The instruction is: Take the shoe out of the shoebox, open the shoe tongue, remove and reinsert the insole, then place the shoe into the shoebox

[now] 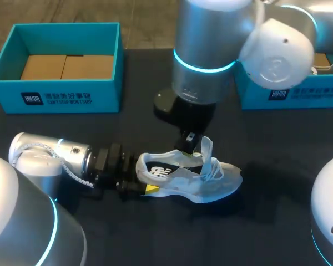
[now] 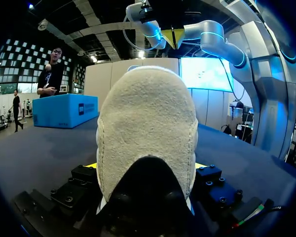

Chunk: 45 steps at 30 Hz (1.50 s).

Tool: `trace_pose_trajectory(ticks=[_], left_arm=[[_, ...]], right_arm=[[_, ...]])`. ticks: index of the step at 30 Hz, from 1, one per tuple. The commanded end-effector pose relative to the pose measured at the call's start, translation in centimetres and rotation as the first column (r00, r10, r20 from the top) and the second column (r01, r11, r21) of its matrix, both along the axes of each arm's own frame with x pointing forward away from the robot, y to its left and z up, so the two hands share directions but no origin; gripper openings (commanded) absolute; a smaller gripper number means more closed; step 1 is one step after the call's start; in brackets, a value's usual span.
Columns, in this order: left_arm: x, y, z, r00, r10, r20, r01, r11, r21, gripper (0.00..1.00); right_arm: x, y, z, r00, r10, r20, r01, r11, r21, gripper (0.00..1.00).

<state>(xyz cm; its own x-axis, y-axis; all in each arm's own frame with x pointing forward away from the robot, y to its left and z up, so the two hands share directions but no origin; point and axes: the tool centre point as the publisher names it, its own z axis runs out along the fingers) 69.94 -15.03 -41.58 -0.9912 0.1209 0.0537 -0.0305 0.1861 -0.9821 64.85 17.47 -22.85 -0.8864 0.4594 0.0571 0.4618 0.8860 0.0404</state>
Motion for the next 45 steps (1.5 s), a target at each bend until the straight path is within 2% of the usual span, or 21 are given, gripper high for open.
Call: trace_pose_trajectory(ticks=[1,9,13,14,25,33,45], left_arm=[[-0.1,-0.2,-0.3,1.000,0.000,-0.001,0.000,1.000,0.002,0.00],[-0.1,-0.2,-0.3,1.000,0.000,-0.001,0.000,1.000,0.002,0.00],[-0.1,-0.2,-0.3,1.000,0.000,-0.001,0.000,1.000,0.002,0.00],[-0.1,-0.2,-0.3,1.000,0.000,-0.001,0.000,1.000,0.002,0.00],[-0.1,-0.2,-0.3,1.000,0.000,-0.001,0.000,1.000,0.002,0.00],[-0.1,-0.2,-0.3,1.000,0.000,-0.001,0.000,1.000,0.002,0.00],[-0.1,-0.2,-0.3,1.000,0.000,-0.001,0.000,1.000,0.002,0.00]], right_arm=[[1.5,0.6,-1.3,0.994,0.081,-0.069,-0.085,0.995,-0.044,0.00],[3.0,1.8,-3.2,0.971,0.237,-0.034,-0.237,0.971,-0.022,0.00],[3.1,2.7,-4.8,0.949,0.306,0.081,-0.298,0.950,-0.097,0.00],[3.2,3.0,-5.4,0.949,0.308,0.070,-0.302,0.949,-0.092,0.00],[3.2,3.0,-5.4,0.949,0.308,0.070,-0.302,0.949,-0.092,0.00],[4.6,5.4,-9.0,0.920,0.383,0.076,-0.369,0.917,-0.150,0.00],[5.4,6.2,-12.8,0.906,0.411,0.098,-0.395,0.906,-0.151,0.00]])
